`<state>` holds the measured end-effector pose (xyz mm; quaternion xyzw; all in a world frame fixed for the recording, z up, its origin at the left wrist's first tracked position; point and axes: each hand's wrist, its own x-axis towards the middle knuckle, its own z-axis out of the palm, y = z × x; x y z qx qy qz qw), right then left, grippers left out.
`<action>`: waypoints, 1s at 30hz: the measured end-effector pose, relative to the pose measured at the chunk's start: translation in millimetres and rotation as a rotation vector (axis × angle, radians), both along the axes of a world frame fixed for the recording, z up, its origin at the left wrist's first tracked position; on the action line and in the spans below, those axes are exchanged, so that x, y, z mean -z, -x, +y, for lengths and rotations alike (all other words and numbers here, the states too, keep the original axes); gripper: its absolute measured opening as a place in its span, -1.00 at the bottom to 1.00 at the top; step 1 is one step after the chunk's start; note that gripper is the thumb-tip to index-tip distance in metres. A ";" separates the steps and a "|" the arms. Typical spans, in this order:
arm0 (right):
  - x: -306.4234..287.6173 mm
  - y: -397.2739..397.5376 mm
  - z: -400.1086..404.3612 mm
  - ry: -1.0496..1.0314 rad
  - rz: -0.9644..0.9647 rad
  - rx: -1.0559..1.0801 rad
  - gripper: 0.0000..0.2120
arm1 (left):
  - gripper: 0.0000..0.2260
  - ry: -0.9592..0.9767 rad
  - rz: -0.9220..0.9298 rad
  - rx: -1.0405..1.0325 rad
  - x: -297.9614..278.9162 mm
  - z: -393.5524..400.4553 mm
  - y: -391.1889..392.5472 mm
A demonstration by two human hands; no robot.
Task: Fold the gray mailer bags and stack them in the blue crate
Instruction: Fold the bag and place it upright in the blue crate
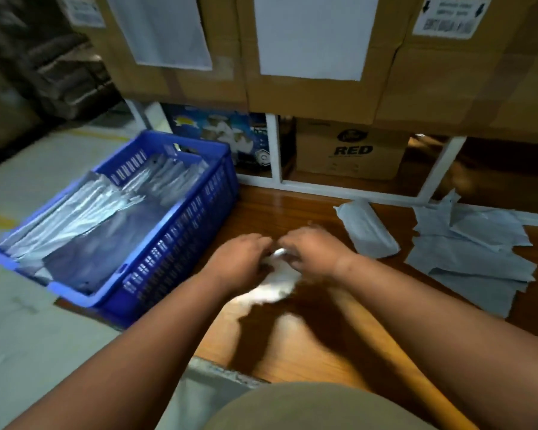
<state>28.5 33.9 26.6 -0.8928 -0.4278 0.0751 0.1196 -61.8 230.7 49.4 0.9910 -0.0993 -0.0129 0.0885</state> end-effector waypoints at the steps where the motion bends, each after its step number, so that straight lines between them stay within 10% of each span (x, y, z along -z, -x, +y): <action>1: -16.8 -9.1 11.4 -0.021 -0.035 -0.037 -0.94 | -0.80 -0.010 -0.048 -0.036 -19.5 14.6 1.4; 13: -190.5 -35.1 224.1 -0.132 -0.283 -0.279 -0.91 | -0.74 -0.074 -0.284 -0.479 -167.2 204.8 68.9; 30: -103.1 -15.6 372.3 0.478 -0.309 -0.455 -0.90 | -0.92 -0.348 0.106 -0.703 -71.0 287.8 115.3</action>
